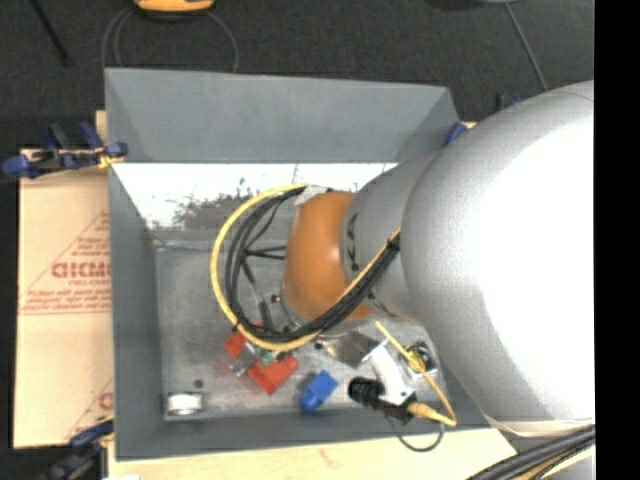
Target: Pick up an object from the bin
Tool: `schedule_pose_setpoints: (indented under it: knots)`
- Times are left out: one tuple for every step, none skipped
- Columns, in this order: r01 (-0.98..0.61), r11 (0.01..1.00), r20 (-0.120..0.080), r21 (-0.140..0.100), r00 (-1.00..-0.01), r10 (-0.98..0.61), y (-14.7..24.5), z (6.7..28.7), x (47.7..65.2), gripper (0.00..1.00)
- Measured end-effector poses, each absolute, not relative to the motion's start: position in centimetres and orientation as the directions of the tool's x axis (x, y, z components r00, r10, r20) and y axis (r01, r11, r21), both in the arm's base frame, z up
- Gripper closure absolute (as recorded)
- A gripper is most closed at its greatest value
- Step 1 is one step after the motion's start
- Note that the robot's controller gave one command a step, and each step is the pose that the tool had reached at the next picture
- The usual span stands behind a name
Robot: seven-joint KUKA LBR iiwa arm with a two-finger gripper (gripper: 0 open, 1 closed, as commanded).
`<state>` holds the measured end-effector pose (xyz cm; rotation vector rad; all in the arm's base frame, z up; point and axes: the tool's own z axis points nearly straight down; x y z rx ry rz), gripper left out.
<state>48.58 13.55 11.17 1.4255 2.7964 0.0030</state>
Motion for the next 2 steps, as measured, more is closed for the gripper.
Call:
schedule_pose_setpoints:
  knots:
    - [0.807,0.590,-0.002,0.002,-0.590,0.807,13.4,11.8,48.6,1.00]
    - [0.803,0.596,-0.002,0.003,-0.596,0.803,13.3,14.4,48.7,1.00]
